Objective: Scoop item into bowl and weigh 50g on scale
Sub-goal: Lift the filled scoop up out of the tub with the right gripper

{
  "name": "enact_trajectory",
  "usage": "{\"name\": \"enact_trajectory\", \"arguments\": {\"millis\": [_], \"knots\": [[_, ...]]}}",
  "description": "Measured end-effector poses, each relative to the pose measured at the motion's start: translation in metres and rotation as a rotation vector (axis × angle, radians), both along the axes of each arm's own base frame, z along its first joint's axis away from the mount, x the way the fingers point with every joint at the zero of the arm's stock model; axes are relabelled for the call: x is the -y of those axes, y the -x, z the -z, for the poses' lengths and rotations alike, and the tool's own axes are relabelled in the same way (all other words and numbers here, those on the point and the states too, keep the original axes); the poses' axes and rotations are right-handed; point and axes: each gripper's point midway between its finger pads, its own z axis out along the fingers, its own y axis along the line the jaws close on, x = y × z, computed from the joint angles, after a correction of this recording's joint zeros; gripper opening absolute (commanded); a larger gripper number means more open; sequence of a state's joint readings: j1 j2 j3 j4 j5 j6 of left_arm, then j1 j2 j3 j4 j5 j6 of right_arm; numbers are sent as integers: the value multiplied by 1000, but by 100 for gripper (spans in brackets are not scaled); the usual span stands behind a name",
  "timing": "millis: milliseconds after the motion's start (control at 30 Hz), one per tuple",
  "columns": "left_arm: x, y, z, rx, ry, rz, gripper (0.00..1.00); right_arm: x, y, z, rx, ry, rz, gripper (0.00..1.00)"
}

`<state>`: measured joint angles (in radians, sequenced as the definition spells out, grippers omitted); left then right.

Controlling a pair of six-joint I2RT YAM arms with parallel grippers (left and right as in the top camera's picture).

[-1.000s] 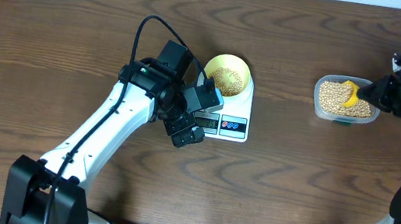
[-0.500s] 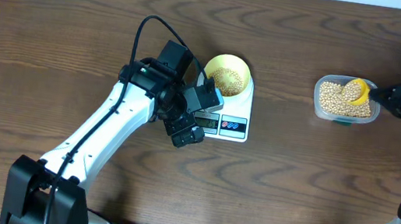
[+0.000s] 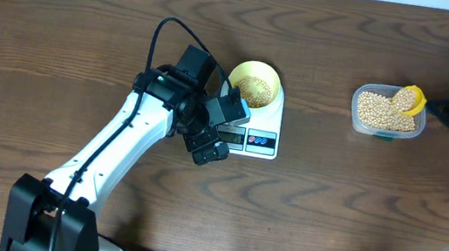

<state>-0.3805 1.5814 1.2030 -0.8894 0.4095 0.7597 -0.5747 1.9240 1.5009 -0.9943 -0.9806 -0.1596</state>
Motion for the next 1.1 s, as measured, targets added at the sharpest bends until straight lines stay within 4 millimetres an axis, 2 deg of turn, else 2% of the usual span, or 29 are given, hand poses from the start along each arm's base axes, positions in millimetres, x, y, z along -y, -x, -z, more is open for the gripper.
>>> {"name": "enact_trajectory", "arguments": {"millis": [267, 833, 1100], "knots": [[0, 0, 0, 0, 0, 0, 98, -8, -2, -13, 58, -70, -23, 1], [0, 0, 0, 0, 0, 0, 98, -27, -6, -56, 207, -289, -66, 1], [0, 0, 0, 0, 0, 0, 98, -46, -11, -78, 306, -375, -136, 1]]}}
